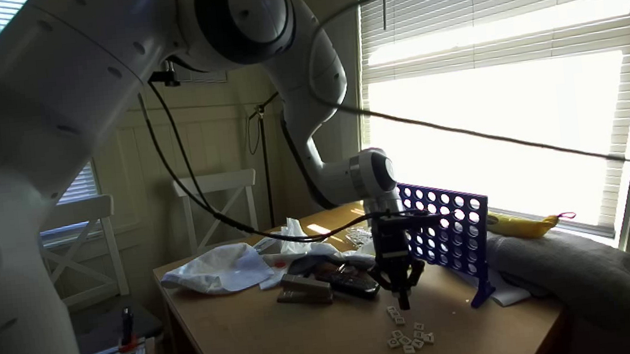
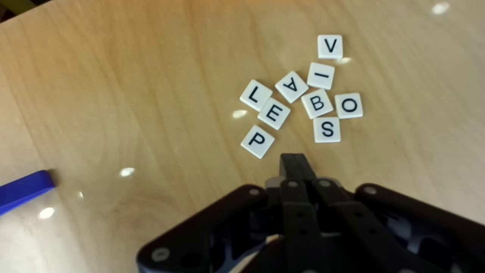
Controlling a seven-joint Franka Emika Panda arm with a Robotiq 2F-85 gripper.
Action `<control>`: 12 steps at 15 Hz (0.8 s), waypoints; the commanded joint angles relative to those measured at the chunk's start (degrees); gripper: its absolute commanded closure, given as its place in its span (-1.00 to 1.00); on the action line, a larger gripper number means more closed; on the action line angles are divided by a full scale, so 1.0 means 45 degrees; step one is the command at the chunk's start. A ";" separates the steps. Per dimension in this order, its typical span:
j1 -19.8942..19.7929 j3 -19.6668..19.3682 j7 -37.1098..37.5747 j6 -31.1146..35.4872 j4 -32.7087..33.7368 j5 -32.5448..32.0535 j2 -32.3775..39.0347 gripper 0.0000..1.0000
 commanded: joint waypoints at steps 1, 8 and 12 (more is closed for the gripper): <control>-0.0452 0.0096 0.0812 0.0782 -0.1114 0.0374 -0.0749 1.00; -0.1066 -0.0073 0.2563 0.2967 -0.1913 0.1482 -0.0917 1.00; -0.1079 -0.0375 0.3351 0.4062 -0.2093 0.1846 -0.0923 1.00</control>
